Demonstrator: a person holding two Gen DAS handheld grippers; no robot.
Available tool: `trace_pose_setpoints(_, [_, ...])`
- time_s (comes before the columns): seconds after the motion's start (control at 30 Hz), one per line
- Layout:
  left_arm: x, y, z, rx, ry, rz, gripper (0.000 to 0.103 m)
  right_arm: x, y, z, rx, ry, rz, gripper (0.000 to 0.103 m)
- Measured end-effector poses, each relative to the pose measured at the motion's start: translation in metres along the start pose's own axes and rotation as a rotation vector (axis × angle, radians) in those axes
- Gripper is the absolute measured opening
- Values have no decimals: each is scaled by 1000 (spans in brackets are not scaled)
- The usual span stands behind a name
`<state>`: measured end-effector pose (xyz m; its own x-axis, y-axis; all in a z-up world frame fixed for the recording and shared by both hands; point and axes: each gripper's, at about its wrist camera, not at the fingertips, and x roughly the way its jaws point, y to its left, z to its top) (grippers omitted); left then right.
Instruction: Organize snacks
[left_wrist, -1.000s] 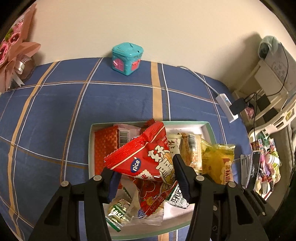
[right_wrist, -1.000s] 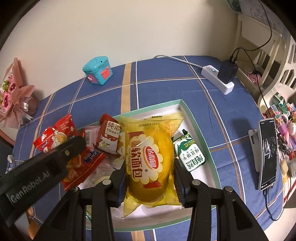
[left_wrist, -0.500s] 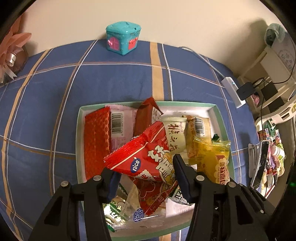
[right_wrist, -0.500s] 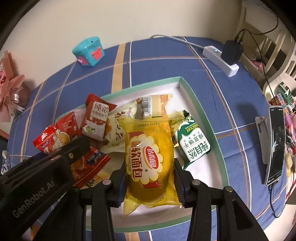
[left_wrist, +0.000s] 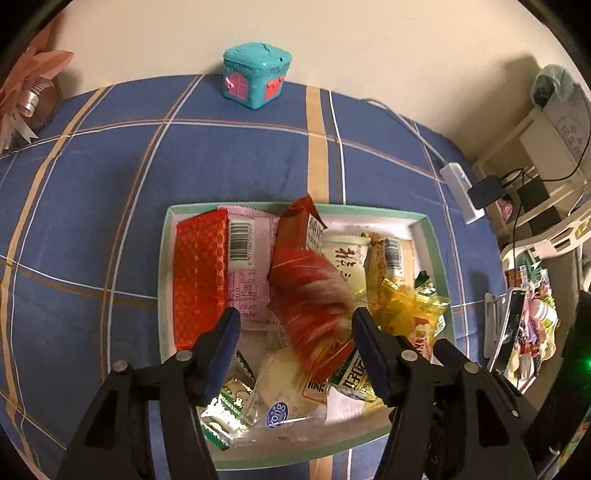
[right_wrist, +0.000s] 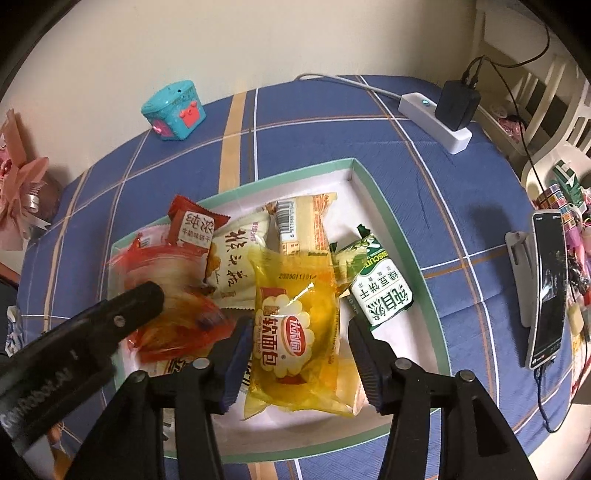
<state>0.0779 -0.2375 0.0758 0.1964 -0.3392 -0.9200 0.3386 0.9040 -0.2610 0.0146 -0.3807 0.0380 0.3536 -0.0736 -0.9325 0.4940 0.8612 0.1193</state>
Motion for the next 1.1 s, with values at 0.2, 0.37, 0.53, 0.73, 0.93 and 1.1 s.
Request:
trace_pose_setpoints(0.2, [-16,19,2,-45,-48,69,77,-5,6,1,-27,-9,-2,71])
trace_pose_setpoints(0.37, [-20,46,-1,-77,-75,202,87,-2,14,-1,-65,-7,-20,89])
trace_pose_setpoints(0.53, [-22,69,-10,-93,-83,280,102,-3,22,-2,-106,-17,-53,103])
trace_pose_setpoints(0.73, [-28,84,-25,-95,-76,304,103,-6,27,-3,-124,-23,-78,103])
trace_pose_setpoints(0.93, [-40,97,-39,-95,-89,359,103,-15,35,-8,-129,-31,-60,103])
trace_pose_setpoints(1.1, [-47,103,-55,-78,-89,366,103,-31,45,-16,-146,-67,-78,103])
